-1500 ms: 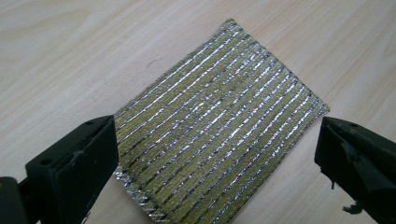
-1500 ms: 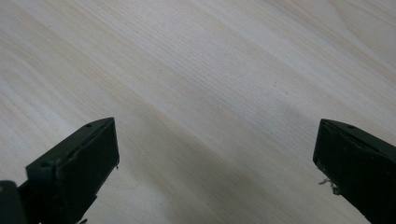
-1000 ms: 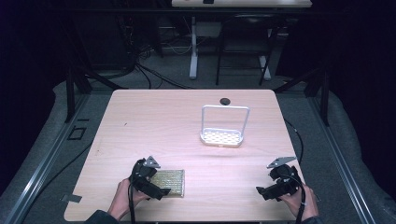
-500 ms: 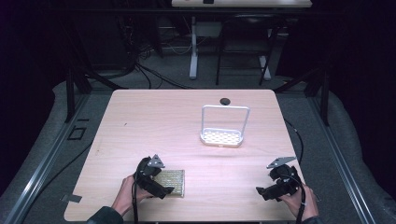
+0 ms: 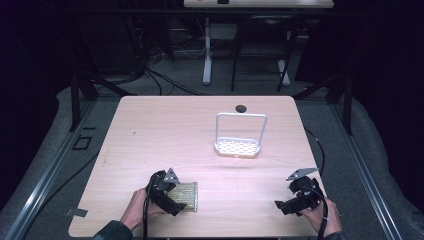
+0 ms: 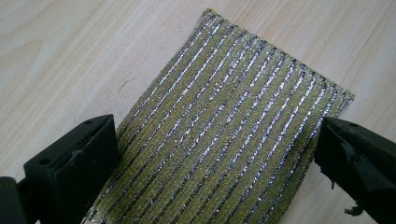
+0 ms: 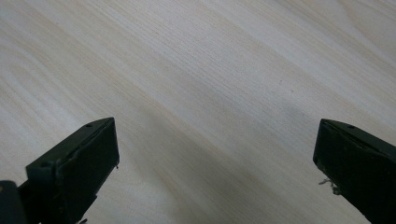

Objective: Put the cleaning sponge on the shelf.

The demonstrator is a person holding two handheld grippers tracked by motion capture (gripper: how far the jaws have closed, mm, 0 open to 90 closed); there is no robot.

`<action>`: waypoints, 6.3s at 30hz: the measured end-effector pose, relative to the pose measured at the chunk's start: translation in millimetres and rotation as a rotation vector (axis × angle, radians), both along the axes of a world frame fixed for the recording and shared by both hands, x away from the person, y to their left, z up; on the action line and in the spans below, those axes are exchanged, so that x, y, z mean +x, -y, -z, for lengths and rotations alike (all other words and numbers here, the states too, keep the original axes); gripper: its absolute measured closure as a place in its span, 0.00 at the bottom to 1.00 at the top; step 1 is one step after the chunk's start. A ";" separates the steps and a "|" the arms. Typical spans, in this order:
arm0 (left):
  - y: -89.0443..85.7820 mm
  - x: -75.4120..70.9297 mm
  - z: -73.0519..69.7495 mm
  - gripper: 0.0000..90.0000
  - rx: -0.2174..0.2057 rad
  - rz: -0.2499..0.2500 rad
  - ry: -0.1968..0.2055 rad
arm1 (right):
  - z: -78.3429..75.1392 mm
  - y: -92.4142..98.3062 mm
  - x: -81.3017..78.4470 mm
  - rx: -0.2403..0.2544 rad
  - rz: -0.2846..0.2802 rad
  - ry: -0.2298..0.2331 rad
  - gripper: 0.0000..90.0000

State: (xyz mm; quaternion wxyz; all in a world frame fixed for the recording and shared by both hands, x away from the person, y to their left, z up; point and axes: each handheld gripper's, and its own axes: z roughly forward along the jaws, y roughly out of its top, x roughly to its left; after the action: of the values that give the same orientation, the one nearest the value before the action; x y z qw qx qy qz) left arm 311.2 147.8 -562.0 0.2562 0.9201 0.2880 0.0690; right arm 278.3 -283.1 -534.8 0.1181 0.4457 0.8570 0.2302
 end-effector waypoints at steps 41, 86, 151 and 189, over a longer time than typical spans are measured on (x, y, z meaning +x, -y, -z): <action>-9.7 1.6 -2.9 0.60 0.025 -0.132 0.093 | 0.3 -1.2 -0.2 0.001 -0.005 -0.018 0.00; 2.9 -6.2 -33.3 0.62 -0.029 -0.089 0.150 | 4.5 -2.9 2.1 -0.035 -0.018 0.008 0.01; 62.9 13.3 -46.2 0.61 -0.036 0.069 0.184 | 5.8 -4.7 2.6 -0.055 -0.033 0.008 0.02; 108.5 35.4 -61.5 0.60 -0.050 0.190 0.208 | 6.0 -4.8 1.0 -0.065 -0.042 0.003 0.01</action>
State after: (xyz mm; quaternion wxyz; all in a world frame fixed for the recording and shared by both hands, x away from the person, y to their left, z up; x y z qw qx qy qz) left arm 346.6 39.2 -500.5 0.3127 0.9245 0.1733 0.1323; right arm 279.3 -278.3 -540.7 0.1290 0.4232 0.8730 0.2053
